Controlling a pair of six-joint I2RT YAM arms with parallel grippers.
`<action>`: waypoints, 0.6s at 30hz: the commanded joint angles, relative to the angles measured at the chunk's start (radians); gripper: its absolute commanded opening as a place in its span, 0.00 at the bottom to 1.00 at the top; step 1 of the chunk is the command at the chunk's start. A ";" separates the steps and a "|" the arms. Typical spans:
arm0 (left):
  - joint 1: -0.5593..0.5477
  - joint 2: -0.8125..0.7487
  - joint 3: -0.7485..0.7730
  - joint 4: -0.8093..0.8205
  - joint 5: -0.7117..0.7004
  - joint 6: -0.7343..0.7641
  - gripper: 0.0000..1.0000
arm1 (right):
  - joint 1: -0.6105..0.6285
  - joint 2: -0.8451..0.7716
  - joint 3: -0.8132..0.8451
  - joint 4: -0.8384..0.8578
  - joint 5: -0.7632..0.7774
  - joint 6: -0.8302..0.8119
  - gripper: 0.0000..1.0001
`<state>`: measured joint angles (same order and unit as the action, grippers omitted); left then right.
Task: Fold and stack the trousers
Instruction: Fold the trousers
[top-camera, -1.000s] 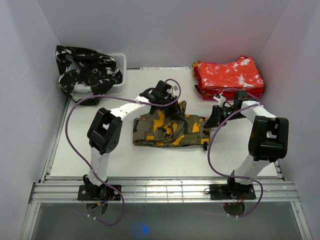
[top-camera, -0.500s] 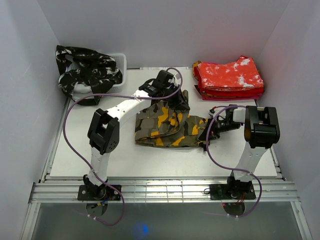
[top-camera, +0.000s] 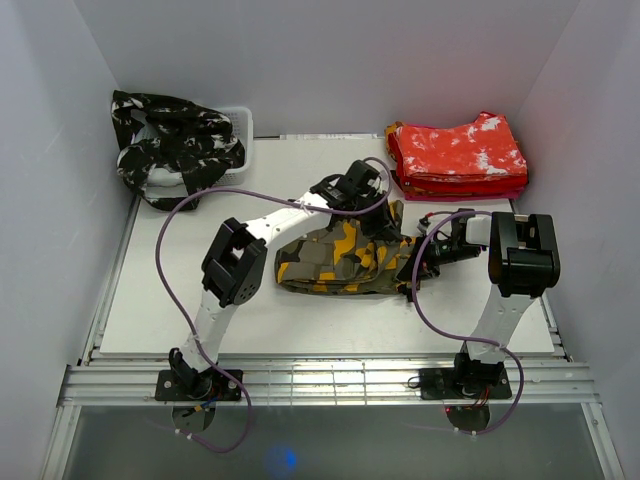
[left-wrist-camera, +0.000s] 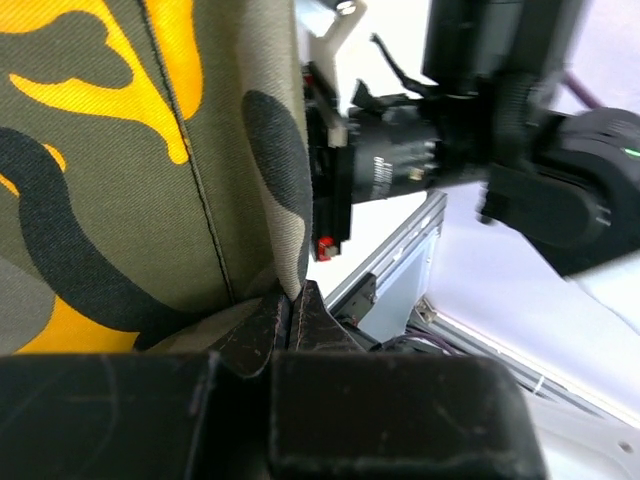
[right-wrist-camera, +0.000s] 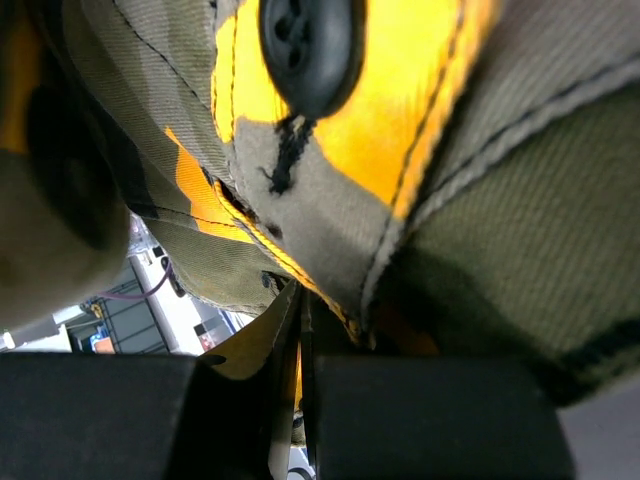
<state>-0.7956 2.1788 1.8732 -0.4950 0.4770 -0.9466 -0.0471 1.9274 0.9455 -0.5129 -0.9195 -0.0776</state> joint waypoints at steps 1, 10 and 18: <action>-0.020 0.009 0.060 0.039 -0.008 -0.043 0.00 | 0.004 -0.033 -0.010 0.071 0.067 -0.019 0.08; 0.012 0.038 -0.063 -0.019 -0.067 -0.057 0.00 | -0.016 -0.120 0.061 -0.062 0.059 -0.100 0.08; 0.025 0.029 -0.029 -0.024 -0.072 -0.012 0.00 | -0.020 -0.093 0.059 -0.029 0.088 -0.093 0.08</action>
<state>-0.7795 2.2498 1.8111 -0.5079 0.4271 -0.9802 -0.0654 1.8194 0.9894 -0.5537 -0.8452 -0.1650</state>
